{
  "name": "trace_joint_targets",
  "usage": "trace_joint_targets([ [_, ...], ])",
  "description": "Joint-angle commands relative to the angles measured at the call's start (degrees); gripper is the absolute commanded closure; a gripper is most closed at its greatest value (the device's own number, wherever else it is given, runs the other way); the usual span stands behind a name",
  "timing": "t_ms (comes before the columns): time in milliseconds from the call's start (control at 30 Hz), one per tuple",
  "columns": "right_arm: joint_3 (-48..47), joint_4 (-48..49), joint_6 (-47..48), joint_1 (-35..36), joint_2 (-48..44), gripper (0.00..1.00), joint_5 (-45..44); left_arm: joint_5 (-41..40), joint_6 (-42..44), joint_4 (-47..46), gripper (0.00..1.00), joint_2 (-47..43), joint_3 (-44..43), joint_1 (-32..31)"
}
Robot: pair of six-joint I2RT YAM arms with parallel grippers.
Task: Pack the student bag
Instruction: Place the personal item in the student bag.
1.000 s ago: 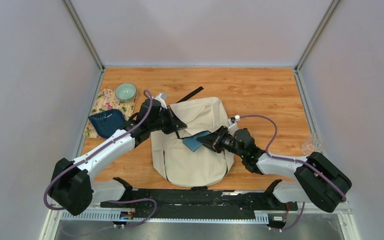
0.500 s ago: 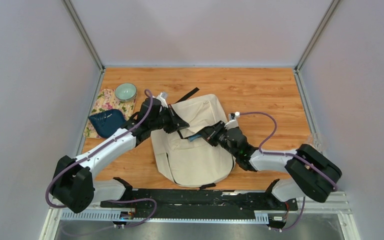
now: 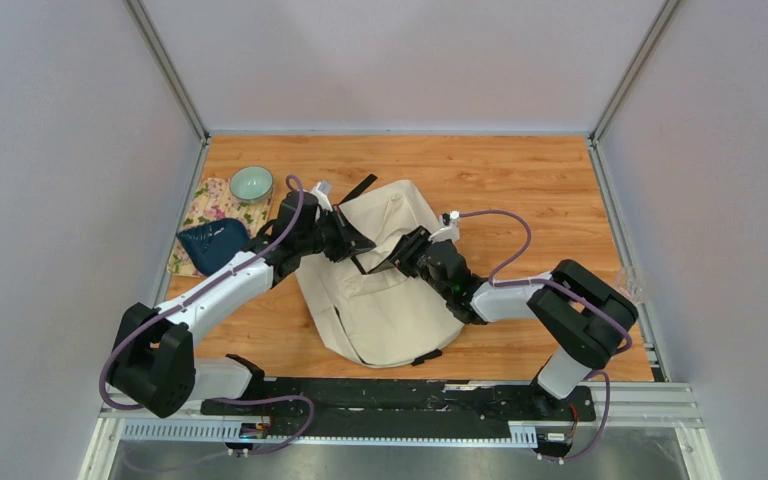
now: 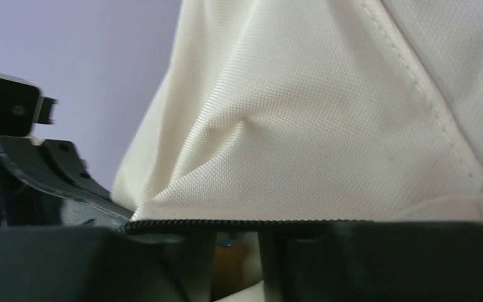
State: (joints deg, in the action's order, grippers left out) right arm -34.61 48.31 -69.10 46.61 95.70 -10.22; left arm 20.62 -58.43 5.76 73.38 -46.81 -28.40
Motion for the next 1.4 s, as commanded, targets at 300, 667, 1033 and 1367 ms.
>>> trace_joint_targets([
  [300, 3.93, -33.45, 9.86, 0.76, -21.94, 0.45, -5.26, 9.70, -0.98, -4.70, 0.87, 0.00, 1.80, 1.33],
  [667, 5.26, -31.90, 8.55, 1.11, -23.73, 0.82, -0.33, 9.52, -1.24, -4.88, 0.85, -1.14, 3.39, 1.86],
  [1033, -1.16, -22.50, 5.74, 1.11, -11.16, 1.00, 0.82, 9.96, -1.33, -5.23, 0.85, -1.40, 3.74, 1.86],
  [1367, -2.31, -20.62, 7.31, 1.11, -9.91, 0.90, -0.94, 10.14, -0.80, -5.32, 0.86, -1.58, 5.85, 1.86],
])
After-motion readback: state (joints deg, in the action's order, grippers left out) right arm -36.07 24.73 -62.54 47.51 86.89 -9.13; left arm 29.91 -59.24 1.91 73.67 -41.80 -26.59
